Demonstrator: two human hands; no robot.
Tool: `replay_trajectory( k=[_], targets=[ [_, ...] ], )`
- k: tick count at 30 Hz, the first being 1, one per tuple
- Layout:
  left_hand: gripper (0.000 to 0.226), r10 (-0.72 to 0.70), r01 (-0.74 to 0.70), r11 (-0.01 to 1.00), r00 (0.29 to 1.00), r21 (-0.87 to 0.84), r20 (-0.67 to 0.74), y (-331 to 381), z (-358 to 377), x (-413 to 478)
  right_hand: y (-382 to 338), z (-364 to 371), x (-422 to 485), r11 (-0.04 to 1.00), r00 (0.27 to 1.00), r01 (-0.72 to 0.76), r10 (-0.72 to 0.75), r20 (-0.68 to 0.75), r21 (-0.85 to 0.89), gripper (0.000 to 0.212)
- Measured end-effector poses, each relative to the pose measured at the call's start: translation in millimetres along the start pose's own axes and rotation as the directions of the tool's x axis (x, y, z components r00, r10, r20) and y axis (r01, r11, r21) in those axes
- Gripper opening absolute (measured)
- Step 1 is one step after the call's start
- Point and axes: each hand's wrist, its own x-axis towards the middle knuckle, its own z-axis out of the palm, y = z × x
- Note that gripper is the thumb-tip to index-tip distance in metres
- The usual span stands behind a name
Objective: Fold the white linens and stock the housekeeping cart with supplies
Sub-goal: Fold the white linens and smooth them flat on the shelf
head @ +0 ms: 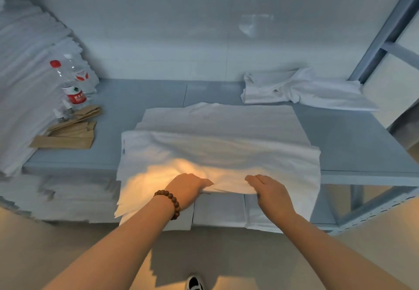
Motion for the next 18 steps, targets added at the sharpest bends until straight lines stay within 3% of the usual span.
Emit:
replay_trajectory(
  k=[5,14,16,18],
  targets=[
    [0.054,-0.048,0.054,0.995,0.996,-0.085,0.071,20,26,-26,3,10,-28,1.0,0.992,-0.017,0.016,0.128,0.007,0.053],
    [0.048,-0.085,0.082,0.996,0.995,-0.042,-0.059,16,27,-9,7,22,-16,0.992,0.979,-0.12,0.113,0.172,0.029,0.056],
    [0.056,-0.085,0.085,0.996,0.996,-0.018,-0.022,9,28,4,11,25,-4,0.992,0.965,-0.124,0.116,0.234,0.023,0.054],
    [0.069,-0.081,0.08,0.996,0.996,0.038,0.03,1,28,21,16,31,8,0.986,0.944,-0.114,0.068,0.321,0.124,0.052]
  ],
)
